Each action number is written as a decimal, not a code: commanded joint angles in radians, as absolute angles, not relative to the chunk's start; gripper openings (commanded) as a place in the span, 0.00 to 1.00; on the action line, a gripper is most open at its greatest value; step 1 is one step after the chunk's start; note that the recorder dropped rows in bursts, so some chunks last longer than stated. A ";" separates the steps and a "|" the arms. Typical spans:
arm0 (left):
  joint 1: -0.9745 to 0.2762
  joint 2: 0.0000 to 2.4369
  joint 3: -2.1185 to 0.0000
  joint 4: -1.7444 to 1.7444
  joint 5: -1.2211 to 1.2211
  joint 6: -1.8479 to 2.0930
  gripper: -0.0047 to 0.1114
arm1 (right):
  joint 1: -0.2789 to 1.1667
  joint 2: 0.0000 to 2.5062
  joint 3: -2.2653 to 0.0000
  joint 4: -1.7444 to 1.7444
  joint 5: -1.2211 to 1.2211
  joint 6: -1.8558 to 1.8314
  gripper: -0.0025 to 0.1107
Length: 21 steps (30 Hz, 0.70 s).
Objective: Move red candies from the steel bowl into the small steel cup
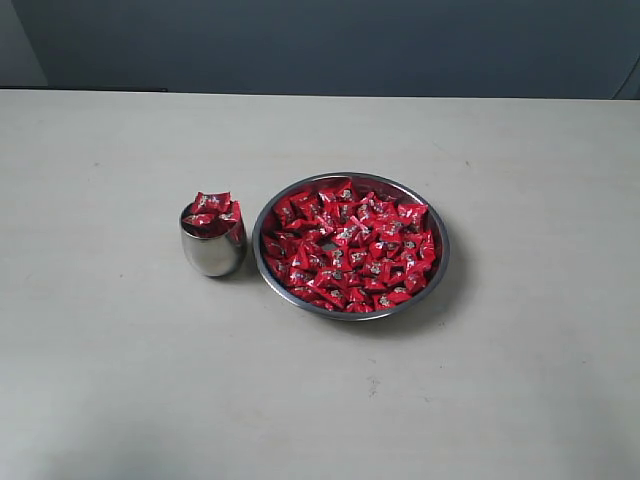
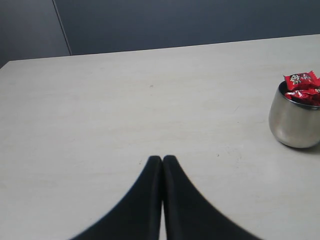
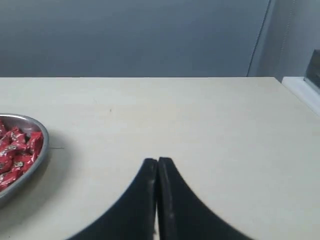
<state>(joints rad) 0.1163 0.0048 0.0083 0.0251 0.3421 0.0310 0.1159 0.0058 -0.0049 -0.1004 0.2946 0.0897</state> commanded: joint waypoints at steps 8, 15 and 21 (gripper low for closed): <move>0.108 0.000 0.000 0.027 0.337 0.029 0.04 | 0.022 0.000 0.000 -0.104 0.295 0.080 0.02; 0.108 0.000 0.000 0.027 0.337 0.029 0.04 | 0.012 0.000 0.000 -0.100 0.298 0.080 0.02; 0.108 0.000 0.000 0.027 0.337 0.029 0.04 | 0.012 0.000 0.000 -0.100 0.298 0.080 0.02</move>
<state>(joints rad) 0.1163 0.0048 0.0083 0.0251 0.3421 0.0310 0.0159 0.0058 -0.0049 -0.1004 0.3024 0.0875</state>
